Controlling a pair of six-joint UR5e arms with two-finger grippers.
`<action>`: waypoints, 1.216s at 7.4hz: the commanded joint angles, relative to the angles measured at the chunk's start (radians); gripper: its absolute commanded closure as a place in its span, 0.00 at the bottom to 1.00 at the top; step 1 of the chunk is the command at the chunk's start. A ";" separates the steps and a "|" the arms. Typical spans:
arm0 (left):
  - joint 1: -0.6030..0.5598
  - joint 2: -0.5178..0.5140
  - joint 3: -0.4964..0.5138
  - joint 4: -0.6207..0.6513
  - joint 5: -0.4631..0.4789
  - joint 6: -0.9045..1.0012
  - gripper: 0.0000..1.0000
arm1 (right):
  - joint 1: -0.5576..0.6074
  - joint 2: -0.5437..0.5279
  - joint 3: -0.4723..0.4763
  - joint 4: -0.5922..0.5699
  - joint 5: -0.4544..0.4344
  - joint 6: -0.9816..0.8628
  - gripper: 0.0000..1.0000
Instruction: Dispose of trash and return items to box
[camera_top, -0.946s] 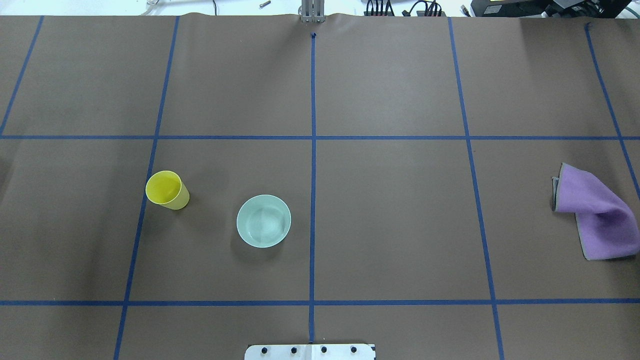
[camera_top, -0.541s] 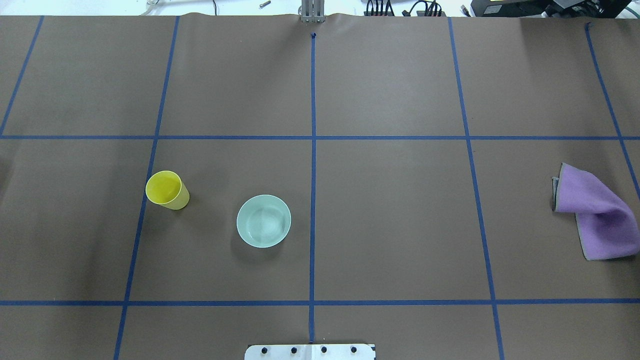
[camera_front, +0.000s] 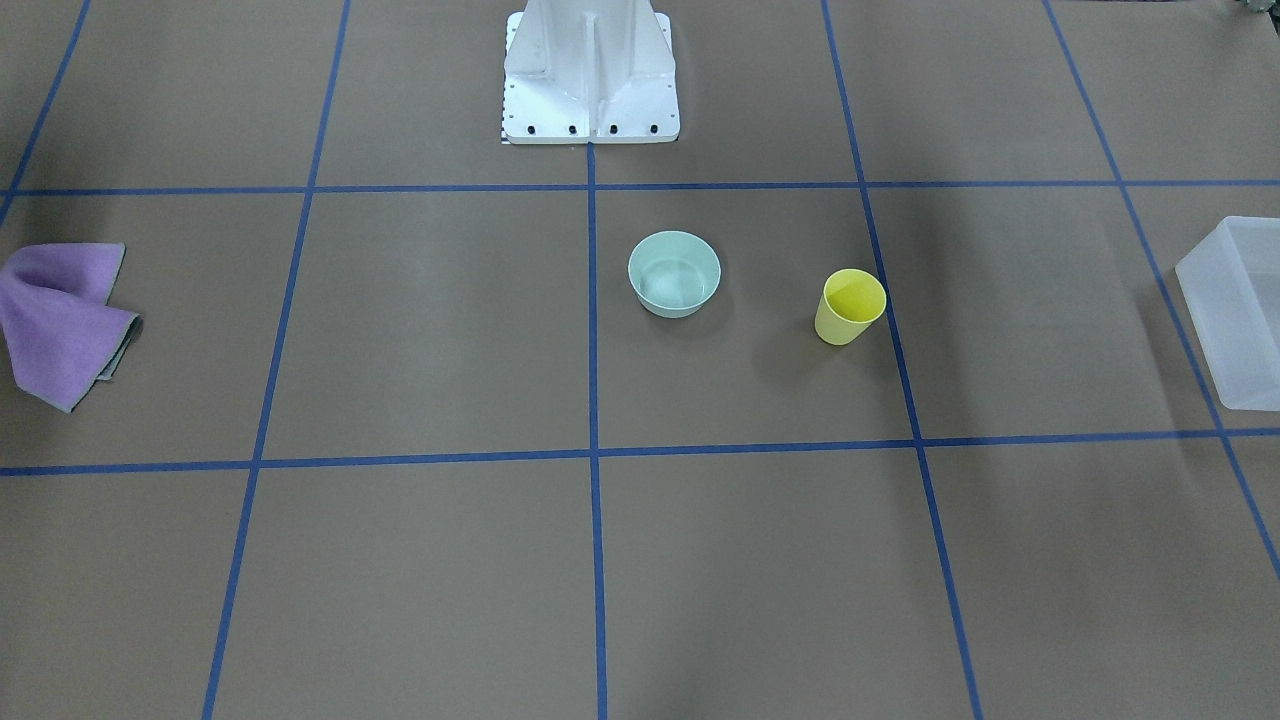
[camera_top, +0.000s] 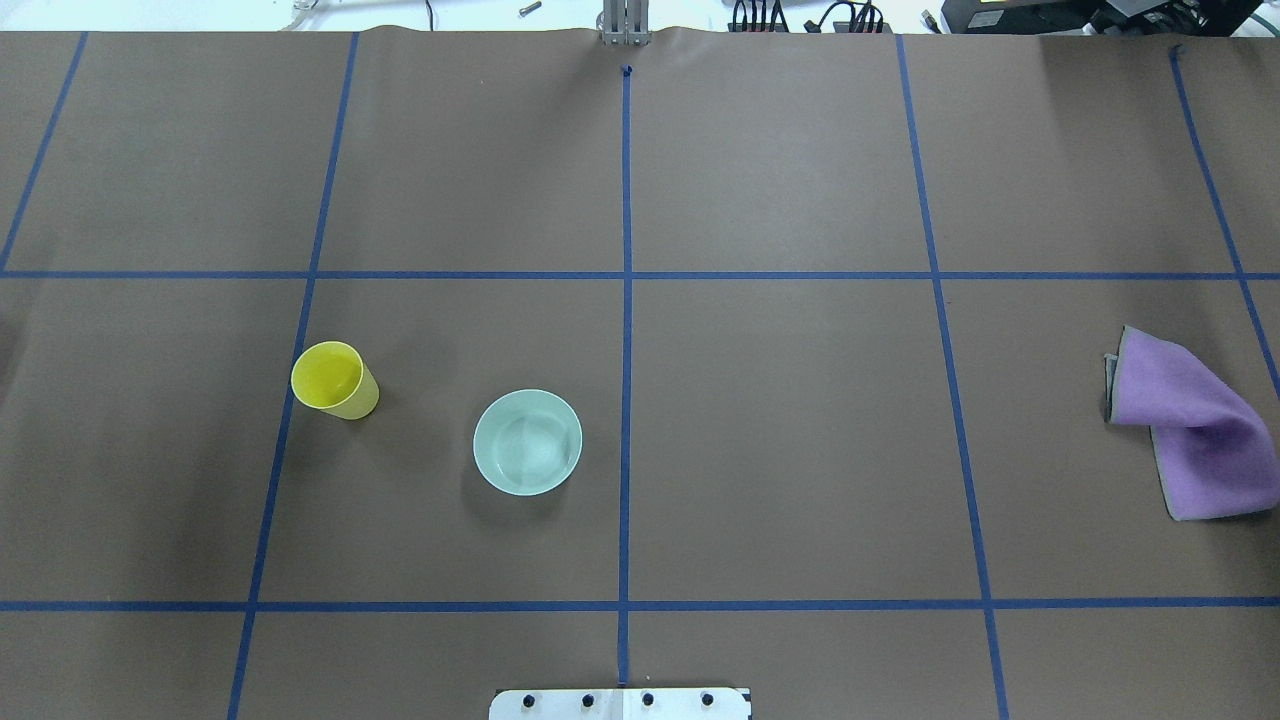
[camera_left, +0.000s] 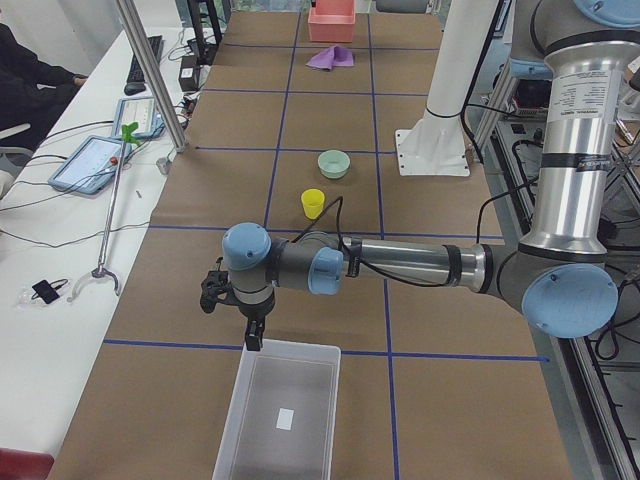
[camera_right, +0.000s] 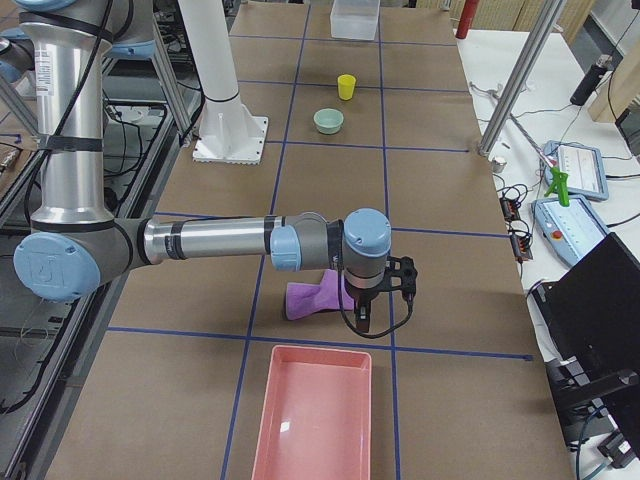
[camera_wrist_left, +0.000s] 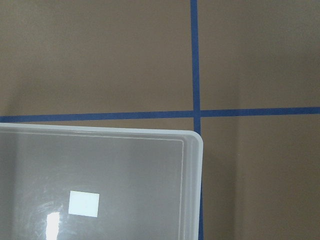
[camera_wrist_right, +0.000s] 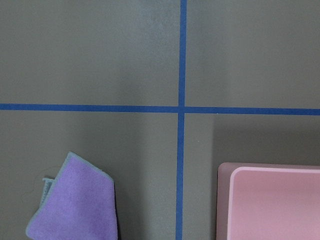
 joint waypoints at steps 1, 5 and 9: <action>0.016 -0.055 -0.021 -0.003 -0.025 -0.173 0.01 | -0.002 -0.007 0.002 0.005 -0.002 -0.001 0.00; 0.298 -0.089 -0.243 -0.038 -0.019 -0.652 0.01 | -0.008 -0.007 0.002 -0.005 0.011 0.006 0.00; 0.554 -0.077 -0.254 -0.295 0.092 -1.014 0.01 | -0.017 -0.007 -0.001 -0.009 0.033 0.006 0.00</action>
